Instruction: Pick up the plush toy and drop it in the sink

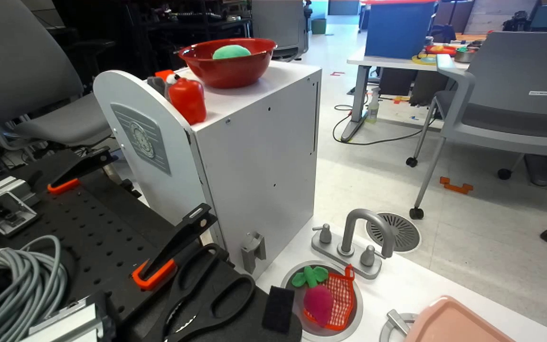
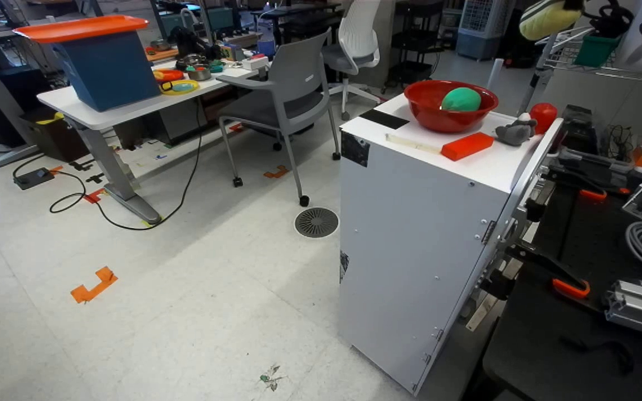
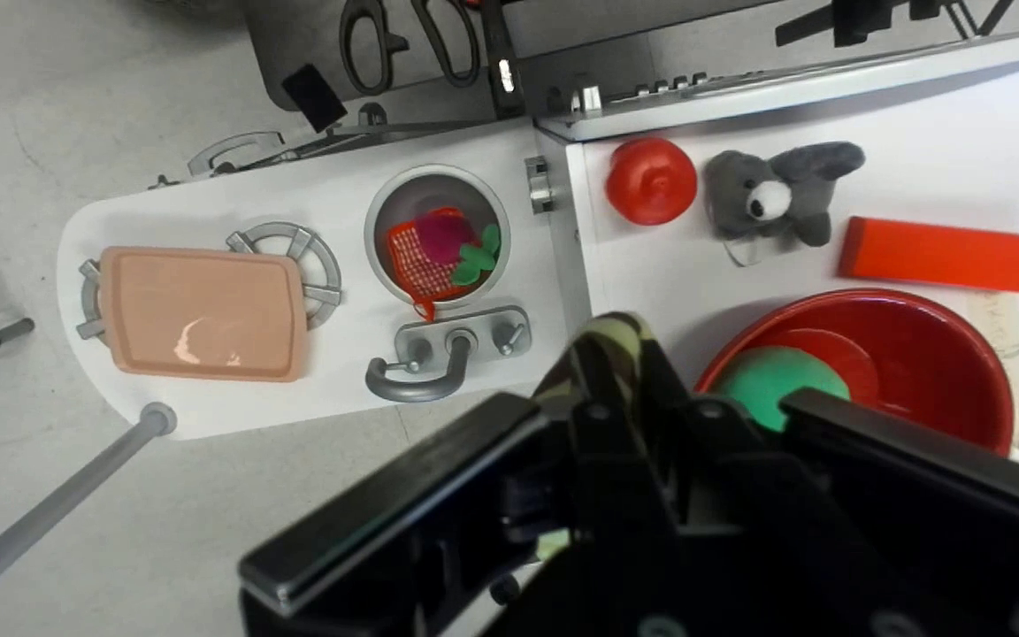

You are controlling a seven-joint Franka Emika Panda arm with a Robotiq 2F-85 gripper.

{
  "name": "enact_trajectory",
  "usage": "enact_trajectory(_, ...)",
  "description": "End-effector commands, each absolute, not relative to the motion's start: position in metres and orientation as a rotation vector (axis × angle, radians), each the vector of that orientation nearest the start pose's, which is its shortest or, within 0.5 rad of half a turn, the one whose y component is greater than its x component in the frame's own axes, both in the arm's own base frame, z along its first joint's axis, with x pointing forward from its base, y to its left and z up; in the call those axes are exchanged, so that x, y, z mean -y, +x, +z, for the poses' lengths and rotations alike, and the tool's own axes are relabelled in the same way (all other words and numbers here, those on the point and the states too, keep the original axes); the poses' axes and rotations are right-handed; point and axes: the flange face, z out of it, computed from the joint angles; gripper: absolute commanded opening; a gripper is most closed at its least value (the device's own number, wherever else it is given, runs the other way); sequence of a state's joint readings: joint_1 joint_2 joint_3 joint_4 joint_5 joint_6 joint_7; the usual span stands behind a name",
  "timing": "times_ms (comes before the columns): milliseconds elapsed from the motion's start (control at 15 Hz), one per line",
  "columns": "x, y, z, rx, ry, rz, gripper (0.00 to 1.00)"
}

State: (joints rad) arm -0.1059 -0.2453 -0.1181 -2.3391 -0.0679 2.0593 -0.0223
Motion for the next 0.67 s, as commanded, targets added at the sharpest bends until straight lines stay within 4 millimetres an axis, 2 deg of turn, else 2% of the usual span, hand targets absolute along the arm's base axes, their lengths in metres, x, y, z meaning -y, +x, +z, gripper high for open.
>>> enact_trajectory(0,0.138,0.435,0.433,-0.352,-3.129,0.038,0.02)
enact_trajectory(400,0.205,0.431,0.429,-0.533,-3.1,0.168,0.02)
enact_trajectory(600,0.216,0.437,0.422,-0.553,-3.091,0.214,0.02)
